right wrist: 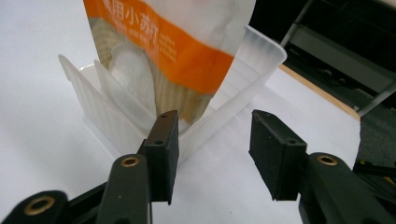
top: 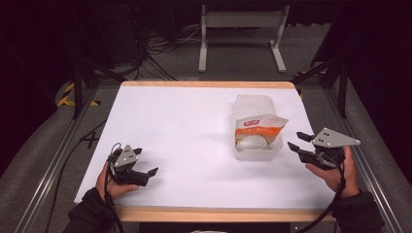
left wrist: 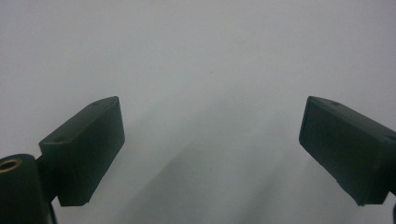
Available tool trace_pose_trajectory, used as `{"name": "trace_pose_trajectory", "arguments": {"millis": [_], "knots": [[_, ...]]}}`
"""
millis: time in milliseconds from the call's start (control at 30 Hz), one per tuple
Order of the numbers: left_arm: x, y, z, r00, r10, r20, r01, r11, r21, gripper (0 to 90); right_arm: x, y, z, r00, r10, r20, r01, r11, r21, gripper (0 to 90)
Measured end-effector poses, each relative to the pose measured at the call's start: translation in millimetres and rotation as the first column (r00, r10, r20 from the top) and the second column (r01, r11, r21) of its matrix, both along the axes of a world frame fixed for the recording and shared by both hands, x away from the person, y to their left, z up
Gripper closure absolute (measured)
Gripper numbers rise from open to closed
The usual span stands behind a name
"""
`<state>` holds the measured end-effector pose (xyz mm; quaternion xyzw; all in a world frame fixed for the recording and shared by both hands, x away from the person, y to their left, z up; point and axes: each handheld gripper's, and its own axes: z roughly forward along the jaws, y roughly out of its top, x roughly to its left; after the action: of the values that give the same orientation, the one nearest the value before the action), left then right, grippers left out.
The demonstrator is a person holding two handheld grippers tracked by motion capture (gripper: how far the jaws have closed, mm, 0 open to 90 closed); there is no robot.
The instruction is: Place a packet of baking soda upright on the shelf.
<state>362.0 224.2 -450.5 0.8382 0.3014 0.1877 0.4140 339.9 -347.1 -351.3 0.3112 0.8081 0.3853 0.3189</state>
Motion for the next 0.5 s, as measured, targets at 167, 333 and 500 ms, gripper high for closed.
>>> {"name": "trace_pose_trajectory", "arguments": {"millis": [167, 333, 500], "knots": [[0.2, 0.0, -0.2, 1.0000, 0.000, 0.000, 0.000, 1.0000, 0.003, 7.5, -0.3, -3.5, -8.8, 0.9999, -0.013, -0.010, 0.012, 1.000, -0.015, 49.4], [0.2, 1.1, -0.1, 1.0000, 0.002, 0.001, -0.002, 1.0000, 0.003, 7.5, 0.0, -7.4, -21.5, 0.9991, -0.028, -0.031, 0.027, 0.999, -0.031, 46.1], [0.6, 2.0, -0.7, 1.0000, 0.004, -0.001, -0.004, 1.0000, 0.007, 7.4, -1.5, -11.1, -30.8, 0.9984, -0.047, -0.031, 0.046, 0.998, -0.037, 39.8]]}}
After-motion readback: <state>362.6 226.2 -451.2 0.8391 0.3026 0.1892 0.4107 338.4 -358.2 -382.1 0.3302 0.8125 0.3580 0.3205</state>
